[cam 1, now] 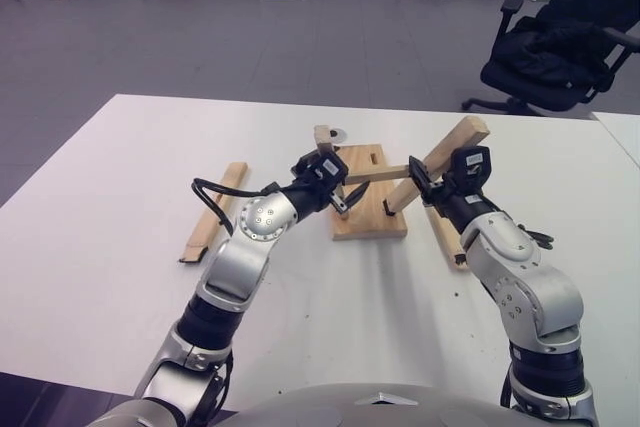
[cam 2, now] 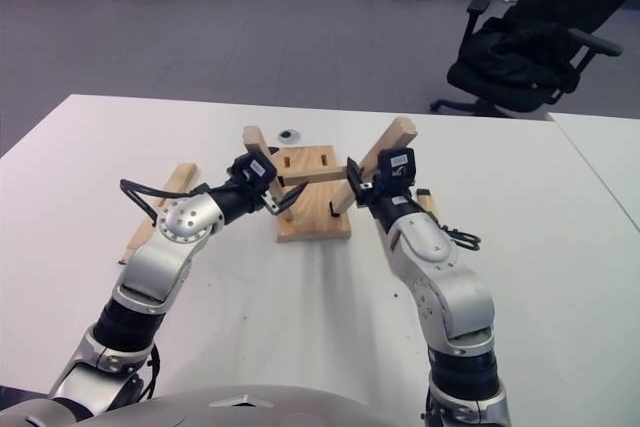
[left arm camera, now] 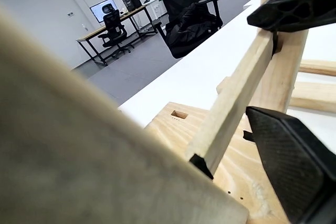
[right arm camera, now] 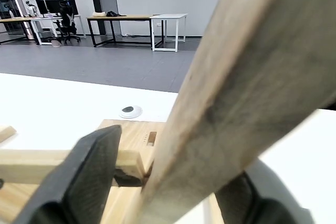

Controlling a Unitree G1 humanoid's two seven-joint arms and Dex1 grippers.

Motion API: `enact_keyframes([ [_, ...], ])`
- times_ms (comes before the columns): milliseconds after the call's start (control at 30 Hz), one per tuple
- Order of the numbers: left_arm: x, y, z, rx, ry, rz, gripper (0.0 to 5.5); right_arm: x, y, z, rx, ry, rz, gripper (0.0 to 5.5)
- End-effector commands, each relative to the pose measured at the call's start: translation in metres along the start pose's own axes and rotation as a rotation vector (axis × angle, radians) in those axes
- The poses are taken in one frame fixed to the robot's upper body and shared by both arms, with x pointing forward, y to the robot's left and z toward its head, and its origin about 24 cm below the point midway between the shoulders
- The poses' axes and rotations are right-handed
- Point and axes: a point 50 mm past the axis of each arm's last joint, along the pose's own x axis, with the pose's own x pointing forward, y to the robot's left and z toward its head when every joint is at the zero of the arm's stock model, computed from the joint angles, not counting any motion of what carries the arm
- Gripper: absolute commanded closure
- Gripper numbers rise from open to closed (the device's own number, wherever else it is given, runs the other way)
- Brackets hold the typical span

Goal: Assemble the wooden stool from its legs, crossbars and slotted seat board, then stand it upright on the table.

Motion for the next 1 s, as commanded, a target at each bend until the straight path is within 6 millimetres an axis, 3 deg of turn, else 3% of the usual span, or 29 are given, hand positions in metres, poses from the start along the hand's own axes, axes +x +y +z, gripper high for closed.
enact_keyframes([
  [33,0.013,-0.017,0.025,-0.003,-0.109,-0.089,1.18,0.001,0.028,0.005,0.015,0.012,0.171,2.75],
  [233,-0.002,-0.022,0.001,0.007,-0.087,-0.148,1.18,0.011,0.006,0.008,0.211,0.049,0.123,2.75],
  [367,-0.003,-0.026,-0.006,0.082,-0.083,-0.173,1.18,0.015,0.010,0.024,0.323,0.004,0.211,2.75],
  [533,-0.002,-0.020,-0.002,0.098,-0.115,-0.134,1.18,0.004,0.015,0.031,0.275,-0.052,0.316,2.75],
  [700,-0.012,-0.005,-0.005,0.071,-0.129,-0.093,1.18,-0.005,-0.011,0.039,0.211,-0.139,0.331,2.75],
  [800,-0.022,0.008,-0.002,0.084,-0.152,-0.070,1.18,-0.010,-0.026,0.031,0.192,-0.124,0.317,2.75],
  [1000,-0.021,0.017,0.014,0.117,-0.229,-0.056,1.18,-0.016,-0.027,0.006,0.208,-0.065,0.298,2.75],
])
